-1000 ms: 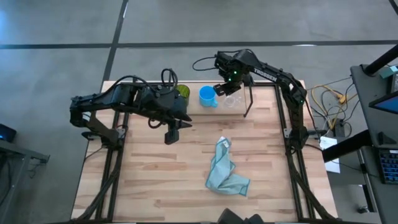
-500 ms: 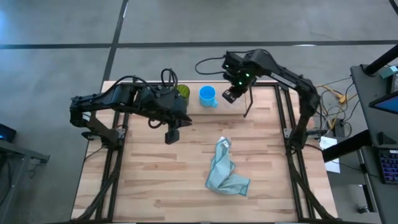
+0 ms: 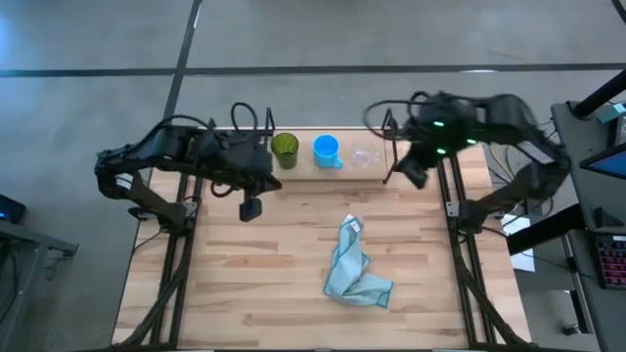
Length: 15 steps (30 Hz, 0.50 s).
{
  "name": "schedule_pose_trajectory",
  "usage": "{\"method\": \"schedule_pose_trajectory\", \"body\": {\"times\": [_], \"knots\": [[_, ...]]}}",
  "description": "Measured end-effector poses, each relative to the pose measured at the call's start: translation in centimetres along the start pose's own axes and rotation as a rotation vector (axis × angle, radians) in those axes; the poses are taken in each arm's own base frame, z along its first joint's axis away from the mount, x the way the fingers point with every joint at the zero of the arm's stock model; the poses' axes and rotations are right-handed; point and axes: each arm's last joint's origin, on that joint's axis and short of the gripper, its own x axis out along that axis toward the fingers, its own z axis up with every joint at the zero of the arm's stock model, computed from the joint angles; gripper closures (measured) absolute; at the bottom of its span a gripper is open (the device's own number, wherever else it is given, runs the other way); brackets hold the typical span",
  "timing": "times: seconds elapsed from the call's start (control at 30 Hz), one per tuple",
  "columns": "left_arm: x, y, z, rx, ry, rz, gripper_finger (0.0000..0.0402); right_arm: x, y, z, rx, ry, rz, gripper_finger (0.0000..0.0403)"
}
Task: Stack small to large cups/mugs on shelf
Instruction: Return to Home Position
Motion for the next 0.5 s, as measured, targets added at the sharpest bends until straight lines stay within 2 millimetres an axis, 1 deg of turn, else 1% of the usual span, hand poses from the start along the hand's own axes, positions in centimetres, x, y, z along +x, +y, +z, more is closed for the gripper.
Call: {"method": "schedule_pose_trajectory", "body": {"times": [0.07,0.13,0.2,0.27,0.37,0.5], "knots": [[-0.6,0.1,-0.4,-0.043,0.014,0.006,0.0394,-1.6,0.6,-0.9,-0.070,-0.055,0.047,0.0394],[-1.3,0.3,-0.7,-0.109,0.005,0.017,0.0394,-2.9,1.1,-1.5,-0.118,-0.135,0.102,0.0394],[-1.9,0.4,-0.8,-0.156,-0.011,0.020,0.0394,-3.9,1.6,-1.8,-0.154,-0.218,0.161,0.0394],[-2.7,0.6,-1.1,-0.180,-0.030,0.017,0.0394,-4.3,2.2,-2.0,-0.198,-0.287,0.214,0.0394],[-4.1,0.8,-1.4,-0.192,-0.075,0.014,0.0394,-3.9,3.0,-2.2,-0.290,-0.349,0.273,0.0394],[-6.0,1.2,-1.9,-0.227,-0.140,0.047,0.0394,-1.9,3.4,-2.7,-0.335,-0.333,0.298,0.0394]]}}
